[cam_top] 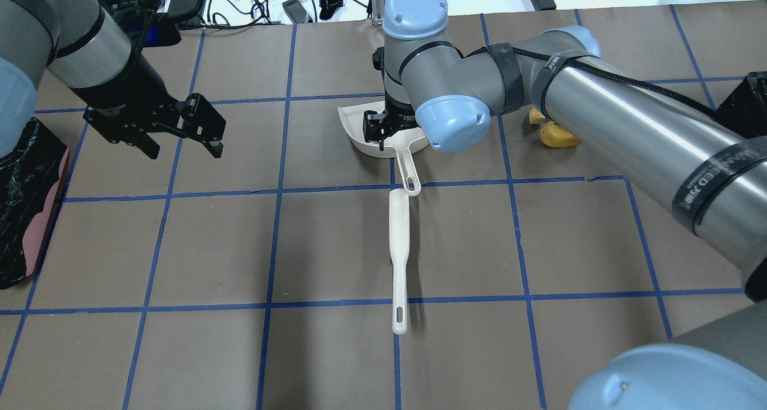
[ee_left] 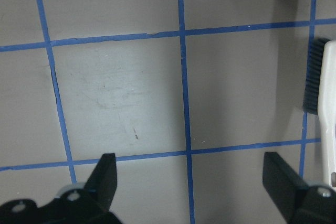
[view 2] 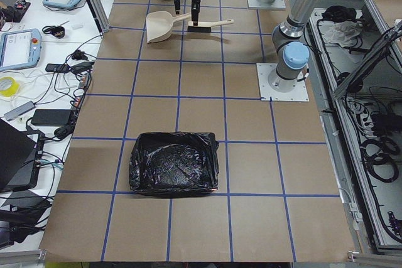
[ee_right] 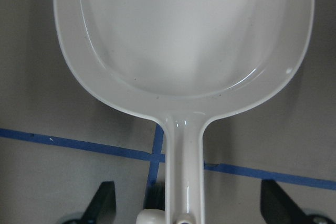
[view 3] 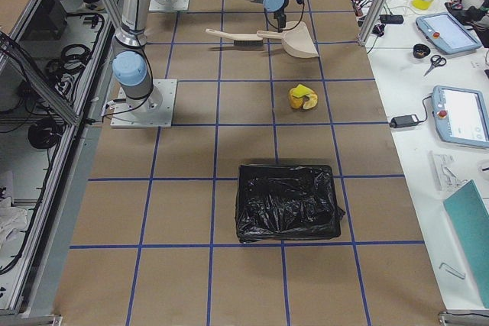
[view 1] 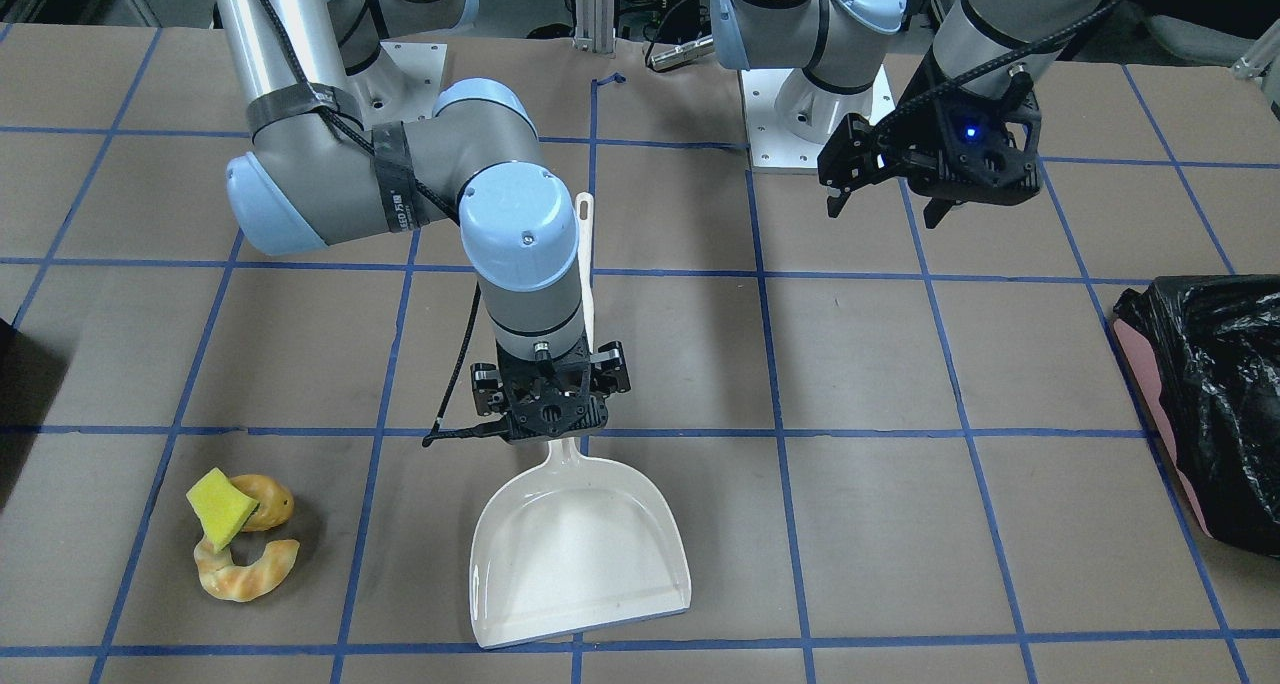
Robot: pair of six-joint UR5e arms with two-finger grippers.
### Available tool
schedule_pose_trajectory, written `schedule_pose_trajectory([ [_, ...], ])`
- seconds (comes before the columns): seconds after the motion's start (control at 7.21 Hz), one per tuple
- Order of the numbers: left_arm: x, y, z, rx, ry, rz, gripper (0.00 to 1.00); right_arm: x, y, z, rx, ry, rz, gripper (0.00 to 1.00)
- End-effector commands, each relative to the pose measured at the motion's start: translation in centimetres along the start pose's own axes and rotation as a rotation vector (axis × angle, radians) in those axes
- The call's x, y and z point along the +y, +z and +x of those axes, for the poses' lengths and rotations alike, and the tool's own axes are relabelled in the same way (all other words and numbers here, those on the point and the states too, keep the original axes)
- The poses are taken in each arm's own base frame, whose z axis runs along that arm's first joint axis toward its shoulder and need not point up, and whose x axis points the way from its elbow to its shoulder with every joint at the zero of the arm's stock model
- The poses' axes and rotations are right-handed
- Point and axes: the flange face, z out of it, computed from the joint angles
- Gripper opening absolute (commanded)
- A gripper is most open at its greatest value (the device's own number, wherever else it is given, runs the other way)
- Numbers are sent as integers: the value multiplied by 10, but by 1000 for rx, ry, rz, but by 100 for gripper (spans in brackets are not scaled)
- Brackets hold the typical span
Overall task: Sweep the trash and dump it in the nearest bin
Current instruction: 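Grasp the white dustpan handle with right gripper while left reaches for brush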
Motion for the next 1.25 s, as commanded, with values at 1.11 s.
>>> schedule_pose_trajectory([
  [1.11,54,61,100,13,35,-102,100,31,41,2,29,-55,-15,76],
])
